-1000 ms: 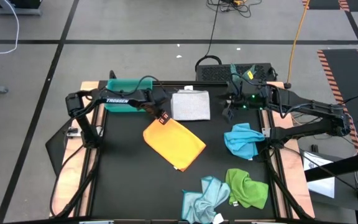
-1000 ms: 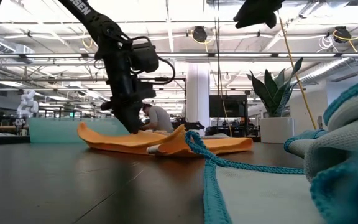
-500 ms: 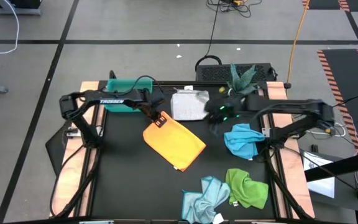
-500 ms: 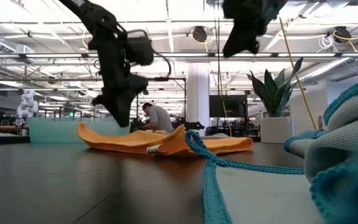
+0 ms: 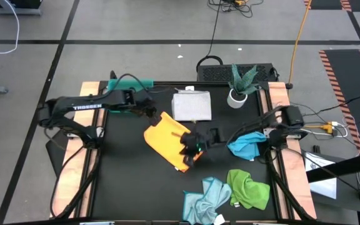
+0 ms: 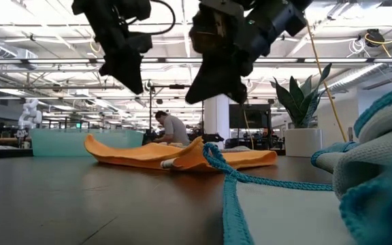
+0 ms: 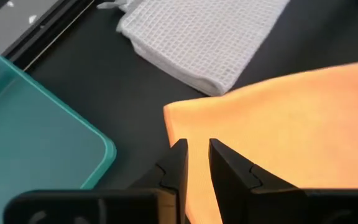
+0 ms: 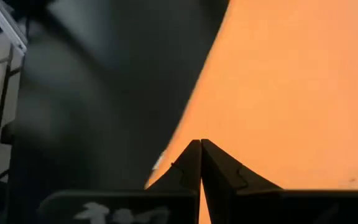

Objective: Fold microfiber towels
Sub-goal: Fold the orange microfiber towel

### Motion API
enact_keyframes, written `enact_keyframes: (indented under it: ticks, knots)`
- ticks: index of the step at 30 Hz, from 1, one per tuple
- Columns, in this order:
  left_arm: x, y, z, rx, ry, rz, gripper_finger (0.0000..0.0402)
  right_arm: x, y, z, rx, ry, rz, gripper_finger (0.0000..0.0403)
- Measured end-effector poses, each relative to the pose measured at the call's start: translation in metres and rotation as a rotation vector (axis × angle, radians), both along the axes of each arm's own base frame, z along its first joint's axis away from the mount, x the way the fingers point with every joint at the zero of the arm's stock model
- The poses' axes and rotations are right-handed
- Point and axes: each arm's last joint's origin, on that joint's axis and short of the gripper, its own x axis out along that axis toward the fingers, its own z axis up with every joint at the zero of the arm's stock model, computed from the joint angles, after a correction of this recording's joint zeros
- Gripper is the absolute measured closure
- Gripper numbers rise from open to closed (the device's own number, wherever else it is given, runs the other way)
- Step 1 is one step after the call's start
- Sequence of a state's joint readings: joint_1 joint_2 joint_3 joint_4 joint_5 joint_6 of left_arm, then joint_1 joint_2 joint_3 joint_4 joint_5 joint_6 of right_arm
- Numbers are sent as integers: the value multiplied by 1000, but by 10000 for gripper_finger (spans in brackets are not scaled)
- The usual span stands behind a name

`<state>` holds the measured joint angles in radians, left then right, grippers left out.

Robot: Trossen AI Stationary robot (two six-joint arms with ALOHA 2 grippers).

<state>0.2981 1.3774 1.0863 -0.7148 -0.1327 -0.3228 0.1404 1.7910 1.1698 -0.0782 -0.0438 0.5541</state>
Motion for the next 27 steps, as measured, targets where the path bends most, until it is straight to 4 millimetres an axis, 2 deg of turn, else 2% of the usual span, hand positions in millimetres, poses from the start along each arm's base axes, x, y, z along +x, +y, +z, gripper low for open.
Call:
enact_keyframes:
  ticks: [6, 12, 18, 24, 27]
  knots:
    - [2, -5, -1, 16, 9, -47, 334, 5, 34, -38, 51, 65, -67, 403]
    - [4, -6, -2, 15, 14, -52, 334, 6, 40, -65, 26, 139, -92, 403]
    - [4, -6, -2, -1, 3, -25, 334, -4, 40, -64, 6, 241, -41, 403]
    - [12, -21, -5, -44, -19, -9, 334, -34, 44, -50, -88, 445, 59, 403]
    - [22, -31, -10, -60, -50, -17, 334, -46, 44, -42, -132, 516, 107, 403]
